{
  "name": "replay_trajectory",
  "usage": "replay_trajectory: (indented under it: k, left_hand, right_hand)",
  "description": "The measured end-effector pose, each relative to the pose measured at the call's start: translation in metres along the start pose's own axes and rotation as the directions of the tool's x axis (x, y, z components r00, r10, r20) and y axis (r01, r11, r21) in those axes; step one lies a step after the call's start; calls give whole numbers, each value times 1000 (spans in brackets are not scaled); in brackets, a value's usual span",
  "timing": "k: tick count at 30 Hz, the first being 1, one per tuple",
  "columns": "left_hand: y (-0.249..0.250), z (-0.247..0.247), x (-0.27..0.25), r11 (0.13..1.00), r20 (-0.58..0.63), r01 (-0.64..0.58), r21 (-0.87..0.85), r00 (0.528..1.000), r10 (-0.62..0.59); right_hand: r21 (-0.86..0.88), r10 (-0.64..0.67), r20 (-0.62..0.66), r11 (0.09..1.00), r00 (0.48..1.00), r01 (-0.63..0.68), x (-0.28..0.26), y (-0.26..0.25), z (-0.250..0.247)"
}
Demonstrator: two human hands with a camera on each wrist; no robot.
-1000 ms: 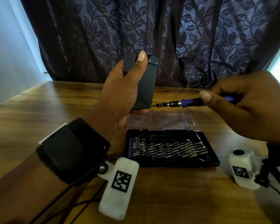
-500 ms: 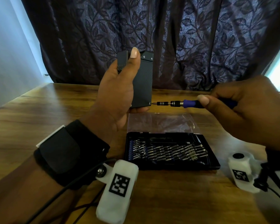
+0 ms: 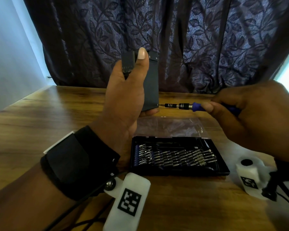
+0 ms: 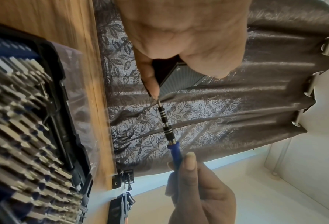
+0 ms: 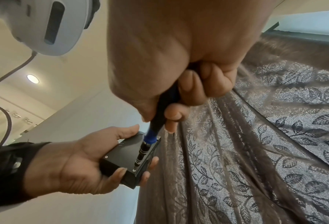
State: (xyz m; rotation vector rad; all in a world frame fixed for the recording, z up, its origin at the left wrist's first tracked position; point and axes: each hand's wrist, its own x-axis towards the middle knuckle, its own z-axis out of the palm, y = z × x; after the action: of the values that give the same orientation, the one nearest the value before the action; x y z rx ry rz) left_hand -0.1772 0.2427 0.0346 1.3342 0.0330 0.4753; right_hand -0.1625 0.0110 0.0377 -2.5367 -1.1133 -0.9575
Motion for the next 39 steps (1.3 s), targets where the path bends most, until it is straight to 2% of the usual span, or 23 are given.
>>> replay_trajectory:
  k: [6,11,15,20,30,35,39]
  left_hand:
    - [-2,3,-2,1000,13,6,19,1000,-7]
    - [-4,4,-3,999,22,30,33,999,-31]
    - [-5,5,-3,999,35,28,35,999,-29]
    - [-4,4,-2,999,15,28,30,999,-28]
    - [1,2,-2,999,12,-13,37,1000,13]
    - [4,0,-1,999,24,-21,33,1000,20]
    - [3,-1,-1,999,47,-18,42,999,16]
  right_hand:
    - [126,57,34,990,998,-61,0,-1,-2]
    - [82,13,13,997,1000,-14,2,-1,-4]
    - [43,33,55,998,998,-35,5,-2,-4]
    - [153,75,93,984,993,-89,4,-2,-6]
    - [-14,27,109,1000,994,-25,2,3,3]
    - [125,49,89,990,995,-60,1,-3,-1]
    - [71,33,73,997,997,-38,1,-2,2]
